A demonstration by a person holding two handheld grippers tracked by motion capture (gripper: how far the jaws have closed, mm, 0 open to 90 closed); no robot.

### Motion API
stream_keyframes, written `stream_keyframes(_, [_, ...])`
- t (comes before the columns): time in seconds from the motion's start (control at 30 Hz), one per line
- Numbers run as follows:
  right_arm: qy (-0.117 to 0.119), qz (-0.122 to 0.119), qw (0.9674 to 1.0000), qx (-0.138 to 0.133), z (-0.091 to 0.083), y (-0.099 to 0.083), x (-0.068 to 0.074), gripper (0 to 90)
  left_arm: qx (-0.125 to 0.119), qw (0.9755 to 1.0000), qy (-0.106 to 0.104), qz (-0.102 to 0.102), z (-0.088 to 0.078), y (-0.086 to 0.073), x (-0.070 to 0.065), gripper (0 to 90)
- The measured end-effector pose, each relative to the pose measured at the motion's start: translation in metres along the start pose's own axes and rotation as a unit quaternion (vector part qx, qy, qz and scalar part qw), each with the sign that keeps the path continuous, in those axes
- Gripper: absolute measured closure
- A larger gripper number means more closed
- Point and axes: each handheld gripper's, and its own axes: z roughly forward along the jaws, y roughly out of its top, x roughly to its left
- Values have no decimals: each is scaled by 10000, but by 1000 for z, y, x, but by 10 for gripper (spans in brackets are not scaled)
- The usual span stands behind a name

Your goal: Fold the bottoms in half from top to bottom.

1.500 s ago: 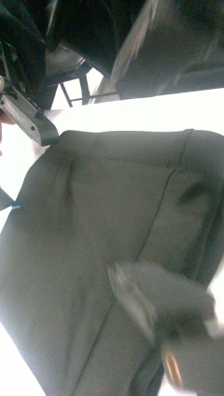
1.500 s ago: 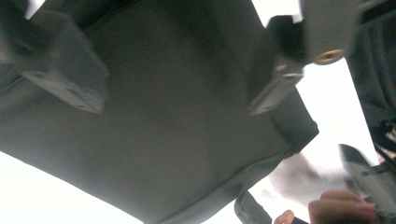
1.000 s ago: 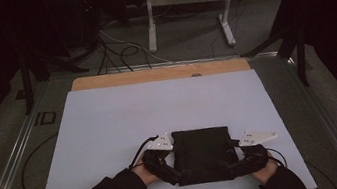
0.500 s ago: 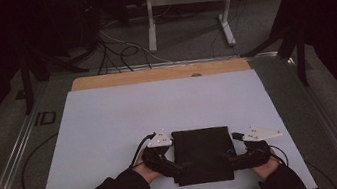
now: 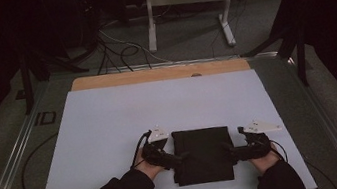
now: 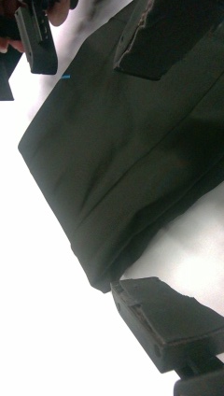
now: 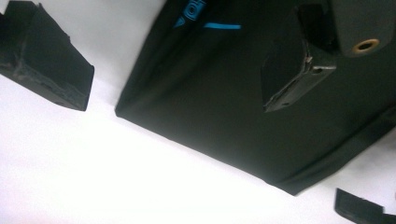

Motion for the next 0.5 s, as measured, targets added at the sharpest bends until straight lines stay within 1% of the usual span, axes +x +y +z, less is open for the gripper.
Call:
stream_keyframes(0.07, [-20, 33, 10000, 31, 2, 0, 0, 98, 35, 10000, 49, -62, 3, -1, 1, 0])
stream_keyframes(0.13, [13, 50, 9999, 105, 6, -1, -2, 98, 65, 9999, 77, -135, 6, -3, 2, 0])
stream_keyframes(0.17, [32, 67, 9999, 134, 8, -1, -2, 98, 94, 9996, 6, -258, 8, -4, 4, 0])
stream_keyframes(0.23, [62, 88, 9997, 206, 12, 0, -3, 98, 110, 9994, -19, -326, 11, -4, 4, 0])
stream_keyframes(0.3, [103, 125, 9996, 245, 13, 0, -3, 98, 151, 9993, -36, -332, 12, -4, 4, 0])
stream_keyframes(0.33, [167, 192, 9991, 339, 15, 0, -3, 98, 173, 9993, -30, -334, 13, -4, 4, 0])
stream_keyframes(0.4, [168, 206, 9989, 386, 15, -1, -2, 98, 208, 9992, -62, -332, 14, -5, 4, 0])
stream_keyframes(0.43, [195, 214, 9987, 417, 15, -1, -2, 98, 241, 9992, -38, -322, 15, -5, 4, 0])
stream_keyframes(0.5, [157, 243, 9984, 486, 16, -2, -2, 98, 289, 9993, 67, -241, 16, -6, 6, 0])
